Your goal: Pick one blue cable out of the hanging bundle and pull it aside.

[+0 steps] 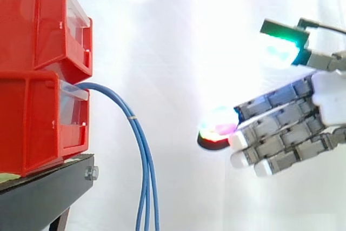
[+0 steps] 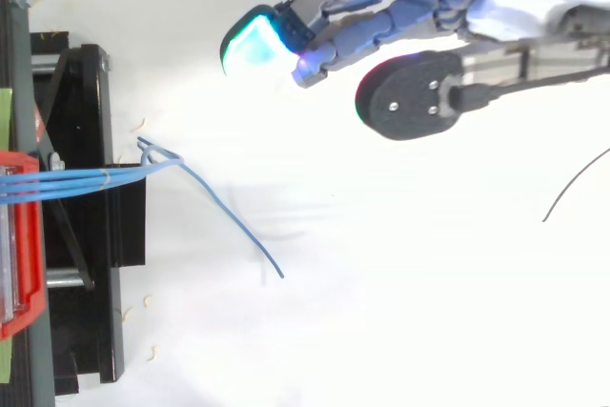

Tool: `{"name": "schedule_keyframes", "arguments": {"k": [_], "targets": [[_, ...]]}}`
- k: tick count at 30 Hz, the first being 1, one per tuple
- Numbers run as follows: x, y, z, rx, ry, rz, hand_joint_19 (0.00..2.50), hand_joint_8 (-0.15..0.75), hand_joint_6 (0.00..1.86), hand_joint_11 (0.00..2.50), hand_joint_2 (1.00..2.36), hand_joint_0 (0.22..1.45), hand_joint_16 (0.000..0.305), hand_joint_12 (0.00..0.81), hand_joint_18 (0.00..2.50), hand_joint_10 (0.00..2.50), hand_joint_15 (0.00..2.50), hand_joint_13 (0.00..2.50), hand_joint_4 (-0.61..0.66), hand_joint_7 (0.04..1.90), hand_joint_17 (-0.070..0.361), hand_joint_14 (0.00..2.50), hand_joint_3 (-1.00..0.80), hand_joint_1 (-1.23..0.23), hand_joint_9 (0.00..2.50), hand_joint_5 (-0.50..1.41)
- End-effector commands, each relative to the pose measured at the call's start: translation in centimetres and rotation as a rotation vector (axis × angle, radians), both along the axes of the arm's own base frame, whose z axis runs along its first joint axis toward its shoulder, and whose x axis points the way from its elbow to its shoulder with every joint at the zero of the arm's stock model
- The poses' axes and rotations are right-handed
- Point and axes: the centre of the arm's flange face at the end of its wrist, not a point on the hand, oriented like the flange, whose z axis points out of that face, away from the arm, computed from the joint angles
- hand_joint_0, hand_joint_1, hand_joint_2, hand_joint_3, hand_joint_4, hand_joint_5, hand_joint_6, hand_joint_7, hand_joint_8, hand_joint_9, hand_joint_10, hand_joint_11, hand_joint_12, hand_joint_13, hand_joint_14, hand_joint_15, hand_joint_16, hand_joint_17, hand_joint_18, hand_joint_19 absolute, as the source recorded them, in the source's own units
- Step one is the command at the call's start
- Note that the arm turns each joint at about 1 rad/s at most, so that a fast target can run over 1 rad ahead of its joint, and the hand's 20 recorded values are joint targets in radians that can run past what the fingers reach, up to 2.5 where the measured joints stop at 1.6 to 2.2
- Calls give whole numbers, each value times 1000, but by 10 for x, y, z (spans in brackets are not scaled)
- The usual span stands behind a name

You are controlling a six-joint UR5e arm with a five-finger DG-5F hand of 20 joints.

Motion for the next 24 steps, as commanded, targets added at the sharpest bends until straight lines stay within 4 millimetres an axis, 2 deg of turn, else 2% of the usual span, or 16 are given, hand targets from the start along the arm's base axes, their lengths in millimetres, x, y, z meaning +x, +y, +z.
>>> {"name": "schedule_keyframes", "arguments": {"k": [1,6,10,18,22,24], "targets": [[6,1,-12,13,-10,-6,418,212,500,129,1002,454,59,370,218,5,239,377,174,537,132,10,-484,-503,518,-221],[10,2,-10,-9,-41,-23,427,212,500,140,1000,457,58,369,220,5,243,378,175,542,132,10,-480,-510,515,-219],[16,4,-20,-12,-53,-29,426,210,500,142,1001,458,58,370,222,5,245,379,179,546,131,10,-476,-513,518,-217],[22,7,-14,-14,-113,-28,419,215,501,148,1001,459,58,366,224,6,235,363,189,562,130,10,-472,-516,511,-209],[26,9,-27,-26,-101,-23,375,213,501,147,1002,460,56,364,188,6,213,307,188,568,126,9,-475,-520,507,-209],[28,10,-32,-22,-95,-20,282,213,501,148,1001,459,50,348,40,5,163,201,189,574,111,6,-471,-522,494,-206]]}}
